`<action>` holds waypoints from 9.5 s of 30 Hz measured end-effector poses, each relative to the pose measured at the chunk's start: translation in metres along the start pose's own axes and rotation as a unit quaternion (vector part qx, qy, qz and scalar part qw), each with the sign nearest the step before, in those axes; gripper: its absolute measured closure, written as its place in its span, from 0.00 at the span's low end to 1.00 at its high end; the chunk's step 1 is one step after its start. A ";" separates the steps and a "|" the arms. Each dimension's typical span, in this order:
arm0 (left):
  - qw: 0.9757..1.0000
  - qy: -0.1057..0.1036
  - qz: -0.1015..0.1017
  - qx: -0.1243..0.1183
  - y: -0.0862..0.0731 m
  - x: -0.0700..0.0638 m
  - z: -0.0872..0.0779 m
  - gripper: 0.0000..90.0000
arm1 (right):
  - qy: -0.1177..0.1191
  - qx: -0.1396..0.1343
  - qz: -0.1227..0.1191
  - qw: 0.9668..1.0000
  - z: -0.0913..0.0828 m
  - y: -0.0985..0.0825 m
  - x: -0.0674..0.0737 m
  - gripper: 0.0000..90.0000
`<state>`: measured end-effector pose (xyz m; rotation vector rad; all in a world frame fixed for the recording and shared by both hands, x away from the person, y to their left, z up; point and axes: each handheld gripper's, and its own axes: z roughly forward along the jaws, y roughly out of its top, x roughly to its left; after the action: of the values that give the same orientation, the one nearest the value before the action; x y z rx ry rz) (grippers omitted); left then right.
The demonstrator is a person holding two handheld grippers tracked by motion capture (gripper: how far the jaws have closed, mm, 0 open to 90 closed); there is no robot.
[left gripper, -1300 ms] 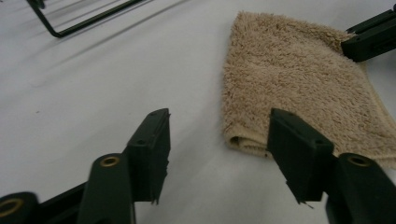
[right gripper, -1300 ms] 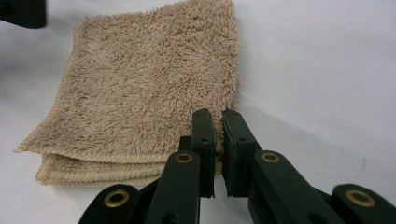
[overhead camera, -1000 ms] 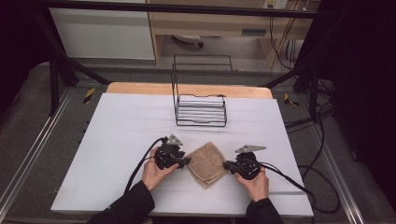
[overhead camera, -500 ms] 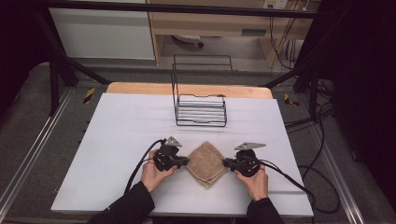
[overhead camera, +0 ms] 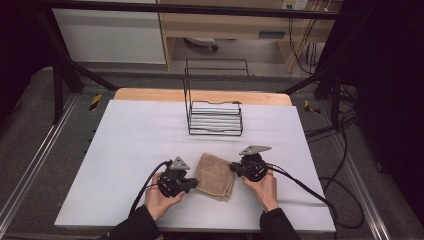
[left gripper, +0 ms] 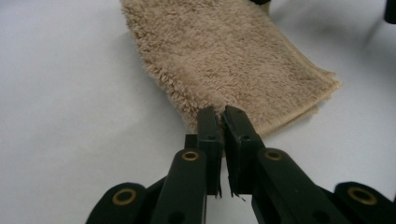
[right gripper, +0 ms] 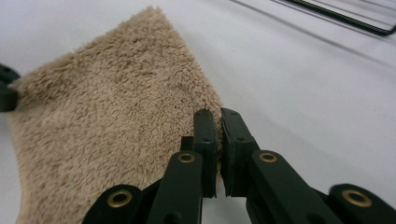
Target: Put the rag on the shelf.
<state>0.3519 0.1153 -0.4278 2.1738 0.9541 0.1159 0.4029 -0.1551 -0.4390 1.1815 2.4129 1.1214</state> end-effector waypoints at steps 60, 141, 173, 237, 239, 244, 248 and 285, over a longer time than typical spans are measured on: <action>0.998 0.062 -0.018 -0.015 0.041 0.070 0.035 0.36 | 0.014 -0.038 0.053 0.998 -0.036 -0.034 -0.020 0.07; 0.999 0.017 -0.030 -0.014 0.035 0.060 0.046 0.91 | 0.022 -0.006 0.088 0.996 0.023 0.001 0.003 0.93; 0.996 0.006 0.006 -0.094 0.048 0.040 -0.004 0.94 | 0.055 -0.085 0.067 0.993 -0.024 0.015 0.010 0.94; 0.962 0.024 0.038 -0.271 0.090 0.012 -0.081 0.95 | 0.006 -0.251 -0.016 0.968 -0.099 0.073 0.033 0.94; 0.960 0.022 0.037 -0.277 0.093 0.012 -0.082 0.95 | 0.003 -0.255 -0.016 0.967 -0.101 0.075 0.032 0.94; 0.956 0.022 0.037 -0.289 0.101 0.013 -0.086 0.95 | -0.002 -0.265 -0.019 0.964 -0.106 0.082 0.031 0.94; 0.954 0.022 0.039 -0.297 0.107 0.013 -0.089 0.95 | -0.006 -0.272 -0.021 0.962 -0.109 0.088 0.030 0.94; 0.930 0.042 0.042 -0.363 0.154 0.016 -0.117 0.95 | -0.037 -0.334 -0.039 0.941 -0.133 0.143 0.028 0.95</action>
<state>0.4140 0.1279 -0.2439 1.5245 0.7075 0.5225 0.4010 -0.1510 -0.2420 0.8634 1.7587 1.6435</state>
